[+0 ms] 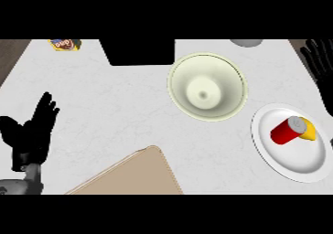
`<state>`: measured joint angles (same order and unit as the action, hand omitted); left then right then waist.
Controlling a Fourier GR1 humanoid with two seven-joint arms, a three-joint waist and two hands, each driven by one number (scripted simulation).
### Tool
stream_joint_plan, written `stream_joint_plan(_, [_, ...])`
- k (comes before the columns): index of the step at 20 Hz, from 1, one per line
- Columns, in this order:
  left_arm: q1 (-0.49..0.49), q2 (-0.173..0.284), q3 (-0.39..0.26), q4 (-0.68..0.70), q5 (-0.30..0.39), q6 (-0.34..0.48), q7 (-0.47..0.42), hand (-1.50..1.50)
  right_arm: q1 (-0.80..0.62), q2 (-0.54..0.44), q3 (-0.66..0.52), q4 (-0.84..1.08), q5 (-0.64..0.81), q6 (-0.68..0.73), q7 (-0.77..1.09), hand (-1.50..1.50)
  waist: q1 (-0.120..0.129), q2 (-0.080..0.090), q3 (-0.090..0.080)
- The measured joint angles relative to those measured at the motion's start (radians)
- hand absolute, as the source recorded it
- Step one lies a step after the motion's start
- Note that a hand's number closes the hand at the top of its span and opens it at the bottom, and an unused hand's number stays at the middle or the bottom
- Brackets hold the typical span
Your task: Pick the can from the plate and place it in the bowl
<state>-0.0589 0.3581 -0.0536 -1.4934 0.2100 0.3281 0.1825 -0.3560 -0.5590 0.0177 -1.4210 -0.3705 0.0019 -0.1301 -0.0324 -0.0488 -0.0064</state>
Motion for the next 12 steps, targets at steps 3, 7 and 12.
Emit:
stream_joint_plan(3, [-0.024, 0.008, 0.016, -0.029, 0.001, -0.020, -0.045, 0.00, -0.006, 0.019, 0.014, -0.035, -0.036, 0.049, 0.012, -1.50, 0.018, 0.024, 0.003])
stream_joint_plan(7, [-0.093, 0.041, 0.047, -0.074, 0.000, -0.044, -0.109, 0.00, -0.020, 0.027, 0.091, -0.066, -0.022, 0.127, 0.018, -1.50, 0.032, 0.034, 0.001])
stream_joint_plan(12, [-0.111, 0.060, 0.089, -0.076, 0.035, -0.094, -0.163, 0.00, 0.111, 0.062, 0.119, -0.135, 0.217, -0.113, -0.090, -1.50, 0.012, 0.040, 0.004])
